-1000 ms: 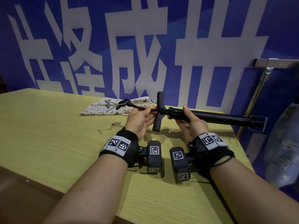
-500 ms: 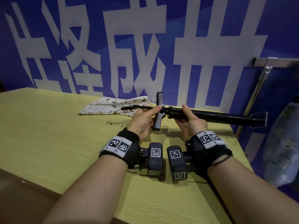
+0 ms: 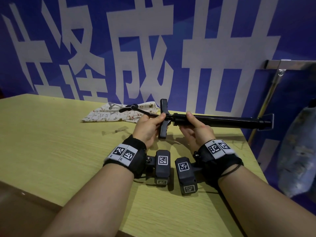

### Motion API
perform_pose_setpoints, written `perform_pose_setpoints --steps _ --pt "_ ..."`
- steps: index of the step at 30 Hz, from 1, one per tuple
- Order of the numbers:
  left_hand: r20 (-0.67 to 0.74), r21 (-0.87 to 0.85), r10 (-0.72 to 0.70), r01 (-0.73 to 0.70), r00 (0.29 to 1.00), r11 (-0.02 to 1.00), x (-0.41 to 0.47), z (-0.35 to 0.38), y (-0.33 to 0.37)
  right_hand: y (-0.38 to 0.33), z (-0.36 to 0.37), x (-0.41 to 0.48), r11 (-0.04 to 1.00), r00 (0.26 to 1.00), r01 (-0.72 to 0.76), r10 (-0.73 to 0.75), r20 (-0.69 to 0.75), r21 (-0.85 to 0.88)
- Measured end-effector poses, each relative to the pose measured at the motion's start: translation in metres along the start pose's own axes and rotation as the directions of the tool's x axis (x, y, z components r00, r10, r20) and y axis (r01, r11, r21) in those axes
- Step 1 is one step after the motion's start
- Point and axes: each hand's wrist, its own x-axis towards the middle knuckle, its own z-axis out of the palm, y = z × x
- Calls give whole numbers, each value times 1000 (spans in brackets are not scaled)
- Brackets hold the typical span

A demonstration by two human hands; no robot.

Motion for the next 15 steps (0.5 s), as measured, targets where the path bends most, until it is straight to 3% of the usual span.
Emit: perform_pose_setpoints --steps 4,7,11,13,15 --pt "-3 39 -32 32 999 999 1 2 -2 3 1 -2 999 998 -10 7 56 52" --pt "63 52 -144 141 988 989 -2 4 2 0 -1 2 992 999 48 -48 -2 114" --pt "67 342 -304 265 950 902 -6 -7 10 -7 -4 5 981 999 26 -16 -48 195" --pt "-1 437 -286 258 958 862 -6 -14 15 -11 -9 6 971 998 -6 19 -53 239" --pt "-115 483 -175 208 978 850 -6 -20 18 -13 -12 8 971 997 -20 37 -65 240"
